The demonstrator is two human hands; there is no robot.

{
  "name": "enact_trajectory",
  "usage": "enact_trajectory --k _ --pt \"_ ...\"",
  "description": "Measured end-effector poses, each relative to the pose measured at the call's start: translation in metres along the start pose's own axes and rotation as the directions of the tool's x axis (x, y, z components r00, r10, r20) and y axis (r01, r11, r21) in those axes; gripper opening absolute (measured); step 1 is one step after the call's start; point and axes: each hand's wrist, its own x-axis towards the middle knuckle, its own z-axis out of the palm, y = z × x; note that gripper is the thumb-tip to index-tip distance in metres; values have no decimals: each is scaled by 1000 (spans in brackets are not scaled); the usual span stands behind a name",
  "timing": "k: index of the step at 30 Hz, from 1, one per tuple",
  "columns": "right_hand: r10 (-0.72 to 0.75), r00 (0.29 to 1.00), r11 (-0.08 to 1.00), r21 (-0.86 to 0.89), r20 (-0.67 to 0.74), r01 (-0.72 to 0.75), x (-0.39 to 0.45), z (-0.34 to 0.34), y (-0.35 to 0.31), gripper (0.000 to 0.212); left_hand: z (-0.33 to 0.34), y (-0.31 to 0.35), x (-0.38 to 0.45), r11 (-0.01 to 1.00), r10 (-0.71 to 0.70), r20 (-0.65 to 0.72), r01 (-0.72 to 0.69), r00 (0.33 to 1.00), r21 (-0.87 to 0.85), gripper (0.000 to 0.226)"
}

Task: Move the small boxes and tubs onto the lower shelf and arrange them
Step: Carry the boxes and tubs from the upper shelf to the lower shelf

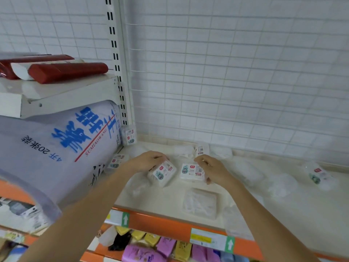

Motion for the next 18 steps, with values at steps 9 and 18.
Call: enact_trajectory --k 9,18 --pt "-16 981 965 -254 191 65 6 -4 9 69 9 0 -4 970 -65 51 51 997 237 83" --pt "1 978 881 -463 207 97 7 -1 7 77 17 -10 -15 917 -34 -35 45 999 396 75"
